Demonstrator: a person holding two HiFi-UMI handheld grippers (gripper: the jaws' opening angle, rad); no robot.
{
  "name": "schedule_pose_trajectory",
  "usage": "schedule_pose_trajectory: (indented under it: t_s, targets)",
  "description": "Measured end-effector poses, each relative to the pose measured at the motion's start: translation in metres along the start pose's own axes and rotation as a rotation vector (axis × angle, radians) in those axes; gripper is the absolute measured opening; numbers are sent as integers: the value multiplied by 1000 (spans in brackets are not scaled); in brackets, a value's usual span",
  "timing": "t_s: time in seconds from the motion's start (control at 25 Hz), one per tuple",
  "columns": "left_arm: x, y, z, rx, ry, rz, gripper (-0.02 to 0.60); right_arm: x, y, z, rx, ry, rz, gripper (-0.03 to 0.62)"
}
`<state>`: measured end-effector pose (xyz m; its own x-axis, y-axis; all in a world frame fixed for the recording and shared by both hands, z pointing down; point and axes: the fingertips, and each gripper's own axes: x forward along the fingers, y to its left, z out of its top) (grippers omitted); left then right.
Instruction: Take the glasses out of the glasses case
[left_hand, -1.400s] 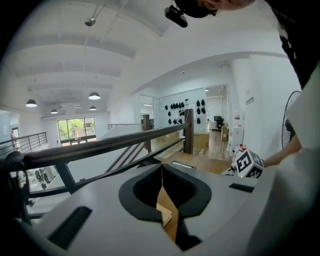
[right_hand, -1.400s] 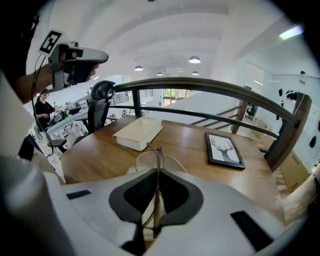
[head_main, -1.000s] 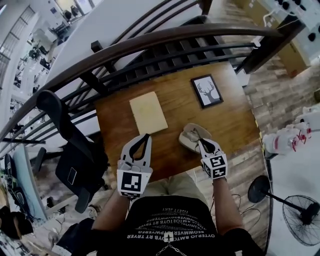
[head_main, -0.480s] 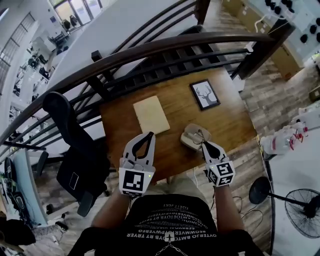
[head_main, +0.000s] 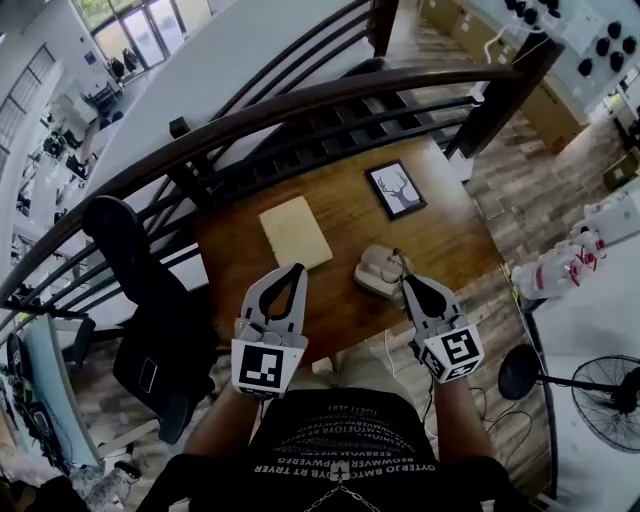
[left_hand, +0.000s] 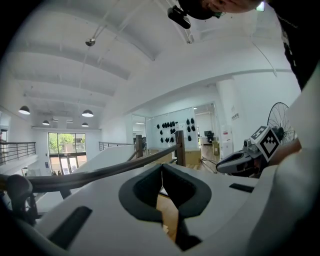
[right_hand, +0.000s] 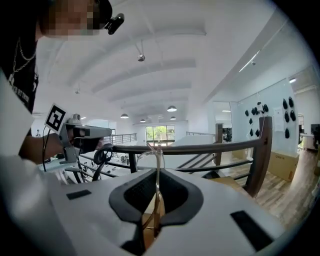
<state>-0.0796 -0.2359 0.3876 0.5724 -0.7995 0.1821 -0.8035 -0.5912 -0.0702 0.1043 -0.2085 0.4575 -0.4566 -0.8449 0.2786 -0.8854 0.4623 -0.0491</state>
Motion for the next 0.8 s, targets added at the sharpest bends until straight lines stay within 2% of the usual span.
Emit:
schedule_pose_trajectory:
  t_s: [0.16,0.4,0.56,0.68,0.8]
  targets:
    - [-6,1,14,0,-39,-2,29,-10,9,31,-49,-51,-5,28]
    - [-10,-4,23,6,-50,-18,29,-31,20,72,-93,-146,-15,28]
    - [-14,-7,22,3,-38,-26,29,-35,25,76,-130,-156,-29,28]
    - [-13,-12,21,10,-31,-29,29,-36,22,71,-117,-151,-35,27]
    - [-15,-14,20,59,-12,-32,29,-39,23,70,-112,-152,-30,27]
